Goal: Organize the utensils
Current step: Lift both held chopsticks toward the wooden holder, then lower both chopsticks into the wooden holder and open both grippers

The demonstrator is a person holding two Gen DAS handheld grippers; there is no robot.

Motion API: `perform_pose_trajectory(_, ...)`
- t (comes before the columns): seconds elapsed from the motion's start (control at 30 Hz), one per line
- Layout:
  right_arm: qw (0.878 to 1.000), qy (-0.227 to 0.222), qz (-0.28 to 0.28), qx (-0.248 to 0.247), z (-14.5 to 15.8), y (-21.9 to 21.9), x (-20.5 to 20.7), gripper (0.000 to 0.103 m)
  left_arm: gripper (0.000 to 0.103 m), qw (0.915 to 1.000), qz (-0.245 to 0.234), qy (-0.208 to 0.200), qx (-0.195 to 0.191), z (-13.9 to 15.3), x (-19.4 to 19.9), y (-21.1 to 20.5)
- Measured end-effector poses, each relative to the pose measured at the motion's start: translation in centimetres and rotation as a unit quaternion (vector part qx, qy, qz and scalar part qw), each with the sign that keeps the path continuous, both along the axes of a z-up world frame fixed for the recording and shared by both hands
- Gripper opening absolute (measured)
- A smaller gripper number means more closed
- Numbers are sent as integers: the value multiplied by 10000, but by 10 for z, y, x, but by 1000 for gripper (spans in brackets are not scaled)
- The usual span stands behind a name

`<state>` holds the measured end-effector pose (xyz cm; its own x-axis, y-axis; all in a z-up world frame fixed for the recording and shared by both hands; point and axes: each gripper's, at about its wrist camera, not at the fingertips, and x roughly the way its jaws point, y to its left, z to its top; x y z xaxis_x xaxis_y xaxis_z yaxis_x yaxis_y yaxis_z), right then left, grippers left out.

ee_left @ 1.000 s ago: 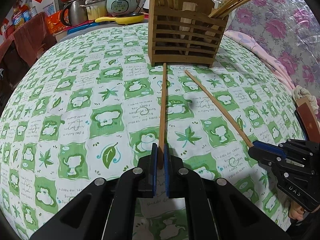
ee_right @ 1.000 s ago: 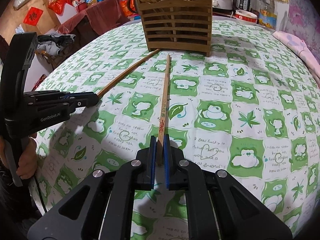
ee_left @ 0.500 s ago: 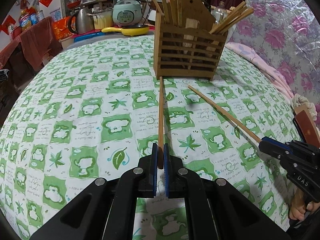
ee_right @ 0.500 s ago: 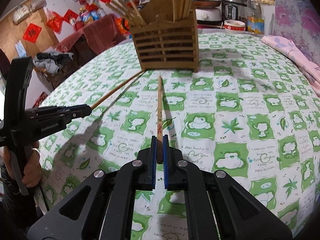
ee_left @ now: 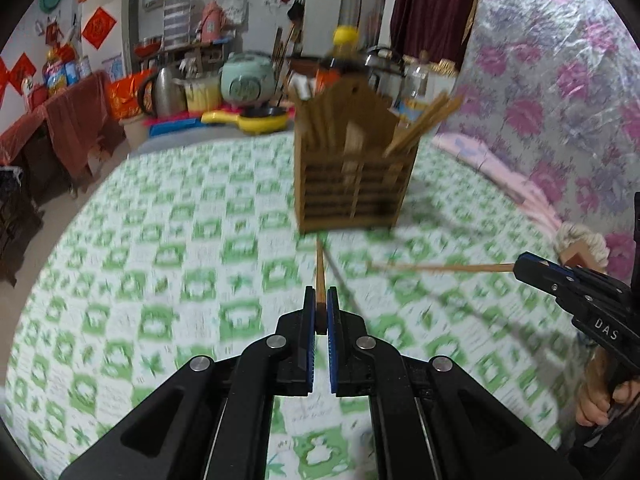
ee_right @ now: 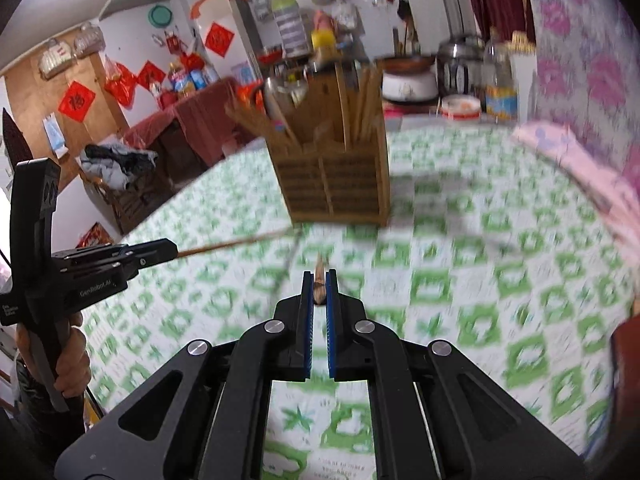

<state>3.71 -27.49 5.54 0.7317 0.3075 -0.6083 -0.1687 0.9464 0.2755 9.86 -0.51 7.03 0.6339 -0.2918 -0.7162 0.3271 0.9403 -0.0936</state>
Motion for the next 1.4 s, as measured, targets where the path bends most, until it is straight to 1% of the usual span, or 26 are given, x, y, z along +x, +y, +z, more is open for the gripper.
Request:
perform_pose_trajectory(0.1,9996,-278,-61,19,25,0,6,7,6,9997,-23,-226,-52,27,7,-8)
perform_pose_trajectory(0.17,9991,-421,-85,68,38,0,9,7,6,9994,-64,-311,-104,40,9,-12)
perform_pose_trajectory(0.2,9989,-456,-92,83,42,0,11,7,6,9992,-105,-355,-164,48,9,-15)
perform_pose_trajectory(0.27,9984,-541,-99,101,47,2,12,7,6,9988,-194,-385,-231,54,9,-19)
perform_pose_trajectory(0.53,9994,-335,-15,34,27,14,19,7,6,9991,-248,-331,-70,37,14,-28)
perform_pose_trajectory(0.67,9993,-375,-52,30,31,14,19,6,6,9992,-248,-279,-116,43,23,-25)
perform_pose_trajectory(0.77,9986,-508,-84,-72,42,16,21,6,6,9992,-251,-286,-151,54,33,-26)
perform_pose_trajectory(0.87,9970,-736,-137,-187,60,18,25,6,6,9984,-232,-500,-148,76,42,-31)
perform_pose_trajectory(0.97,9941,-1011,-250,-291,79,20,32,6,6,9967,-231,-737,-249,101,48,-35)
perform_pose_trajectory(1.1,9893,-1383,-377,-271,107,23,46,6,6,9924,-157,-1171,-330,137,56,-41)
perform_pose_trajectory(1.2,9848,-1632,-529,-263,125,25,57,6,6,9871,-26,-1538,-432,165,67,-46)
perform_pose_trajectory(1.27,9819,-1766,-631,-258,132,25,63,6,6,9830,68,-1766,-499,178,73,-48)
perform_pose_trajectory(1.33,9782,-1912,-767,-273,140,24,72,6,6,9774,205,-2025,-576,188,80,-50)
perform_pose_trajectory(1.4,9750,-2018,-902,-245,143,22,81,6,6,9727,308,-2203,-655,190,88,-52)
